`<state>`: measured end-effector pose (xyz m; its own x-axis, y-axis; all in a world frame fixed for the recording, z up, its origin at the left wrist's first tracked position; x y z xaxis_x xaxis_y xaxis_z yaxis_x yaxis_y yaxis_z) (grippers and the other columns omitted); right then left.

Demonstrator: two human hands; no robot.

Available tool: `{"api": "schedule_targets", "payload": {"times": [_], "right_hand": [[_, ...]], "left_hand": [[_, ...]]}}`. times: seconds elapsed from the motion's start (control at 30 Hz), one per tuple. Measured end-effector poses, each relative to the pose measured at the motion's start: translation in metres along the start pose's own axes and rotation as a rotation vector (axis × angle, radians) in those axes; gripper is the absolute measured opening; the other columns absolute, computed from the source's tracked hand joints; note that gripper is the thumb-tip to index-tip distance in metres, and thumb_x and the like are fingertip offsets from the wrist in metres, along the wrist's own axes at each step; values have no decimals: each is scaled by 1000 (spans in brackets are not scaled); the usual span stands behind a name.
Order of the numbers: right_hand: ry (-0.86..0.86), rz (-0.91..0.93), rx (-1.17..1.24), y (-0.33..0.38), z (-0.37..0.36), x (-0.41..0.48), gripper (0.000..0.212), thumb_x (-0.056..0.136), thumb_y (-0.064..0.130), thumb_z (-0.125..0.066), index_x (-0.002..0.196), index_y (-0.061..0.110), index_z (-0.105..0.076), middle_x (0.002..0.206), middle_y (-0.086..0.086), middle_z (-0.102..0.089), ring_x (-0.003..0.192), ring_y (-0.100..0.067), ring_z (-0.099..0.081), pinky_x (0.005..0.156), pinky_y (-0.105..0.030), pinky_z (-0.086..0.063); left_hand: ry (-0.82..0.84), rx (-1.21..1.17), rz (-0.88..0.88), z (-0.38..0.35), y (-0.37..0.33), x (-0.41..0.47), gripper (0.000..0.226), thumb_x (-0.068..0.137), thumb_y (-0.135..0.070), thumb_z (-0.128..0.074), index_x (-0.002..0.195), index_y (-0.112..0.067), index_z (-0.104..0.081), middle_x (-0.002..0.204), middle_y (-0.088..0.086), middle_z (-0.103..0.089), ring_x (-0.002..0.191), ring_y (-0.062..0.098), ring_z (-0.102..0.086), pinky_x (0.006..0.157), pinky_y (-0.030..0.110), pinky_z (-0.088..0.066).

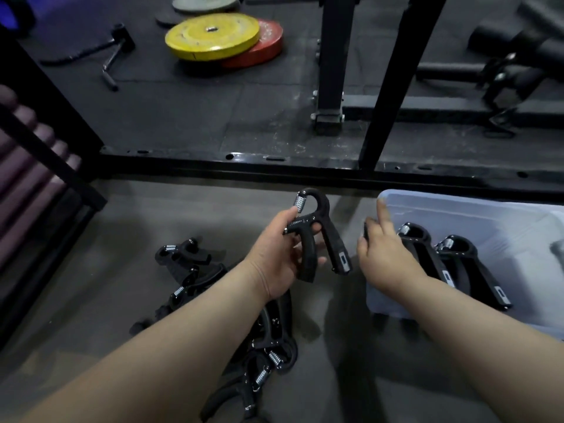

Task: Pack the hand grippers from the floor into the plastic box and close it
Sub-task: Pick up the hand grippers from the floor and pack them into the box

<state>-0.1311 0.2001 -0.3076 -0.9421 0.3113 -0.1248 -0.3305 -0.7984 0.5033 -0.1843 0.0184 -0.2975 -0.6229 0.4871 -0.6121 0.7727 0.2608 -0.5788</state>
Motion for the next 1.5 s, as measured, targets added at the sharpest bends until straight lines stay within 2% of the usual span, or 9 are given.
{"api": "schedule_targets", "payload": {"times": [0.13, 0.47, 0.67, 0.83, 0.97, 1.1, 1.27, 1.4, 1.5], "right_hand": [[52, 22, -15, -1, -5, -16, 55, 102, 26, -34, 153, 10, -21, 161, 10, 21, 148, -20, -19, 115, -33, -23], [352, 64, 7, -8, 5, -57, 67, 104, 25, -34, 156, 17, 7, 153, 15, 37, 149, -15, -15, 118, -30, -19], [428, 28, -144, -4, 6, -58, 65, 103, 19, -40, 155, 4, -4, 156, 0, 29, 151, -23, 0, 120, -32, -13], [565, 2, -110, -2, 31, -45, 63, 101, 23, -45, 156, 17, -16, 162, 3, 16, 149, -19, -16, 119, -29, -18], [635, -62, 126, -11, 66, -48, 79, 75, 21, -62, 147, 38, -35, 142, 1, -53, 122, -17, -55, 106, -35, -43], [835, -220, 821, 2, 108, -50, 39, 78, 12, -67, 117, 7, -63, 104, -19, -64, 90, -25, -63, 89, -42, -53], [544, -231, 685, -42, 149, -16, 26, 97, 13, -57, 118, -2, -55, 98, -22, -64, 79, -32, -69, 75, -48, -60], [464, -310, 582, -100, 158, 1, 2, 98, 8, -49, 100, 8, -48, 82, -15, -55, 60, -24, -61, 62, -40, -60], [517, -361, 503, -138, 158, -4, 5, 99, 8, -46, 102, 6, -48, 75, -14, -59, 57, -24, -59, 51, -31, -53]], "left_hand": [[55, 122, -11, -16, -18, -25, 47, 89, -52, -58, 114, -12, -65, 102, 1, -61, 106, 25, -63, 69, 37, -52], [0, 336, -64, -47, -39, -79, 21, 93, -5, -59, 110, 3, -66, 108, 23, -69, 87, 32, -68, 76, 40, -60], [-54, 415, -144, -54, -55, -104, 28, 93, -5, -60, 117, 9, -60, 94, 22, -65, 75, 31, -66, 78, 48, -60], [-7, 500, -103, -62, -47, -97, 27, 94, -6, -59, 118, 6, -62, 84, 12, -68, 78, 23, -67, 67, 36, -61], [-13, 663, -3, -93, -25, -70, 26, 95, -12, -59, 117, 2, -63, 97, 11, -67, 93, 23, -66, 81, 35, -57], [8, 772, -88, -135, -20, -43, 20, 90, -6, -64, 107, 5, -68, 99, 22, -72, 85, 30, -70, 75, 39, -59], [-27, 871, -140, -177, -17, -8, 21, 98, -16, -53, 90, -1, -65, 71, 7, -68, 58, 20, -64, 70, 37, -58], [-189, 1744, -376, -159, 9, 20, 29, 97, -26, -42, 110, -12, -64, 109, 10, -65, 101, 31, -63, 84, 35, -50], [27, 2039, -440, -131, 46, 26, 40, 99, -22, -40, 136, -10, -48, 150, 12, -40, 140, 29, -35, 113, 33, -27]]}}
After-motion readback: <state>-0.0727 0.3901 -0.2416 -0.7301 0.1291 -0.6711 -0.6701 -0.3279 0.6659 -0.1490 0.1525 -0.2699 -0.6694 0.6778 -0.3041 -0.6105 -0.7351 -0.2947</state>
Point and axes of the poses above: each hand's wrist, its own x-axis towards the middle knuckle, its own z-axis out of the back of the hand, y = z × x, the point moved 3 cm from there along x, towards the middle knuckle
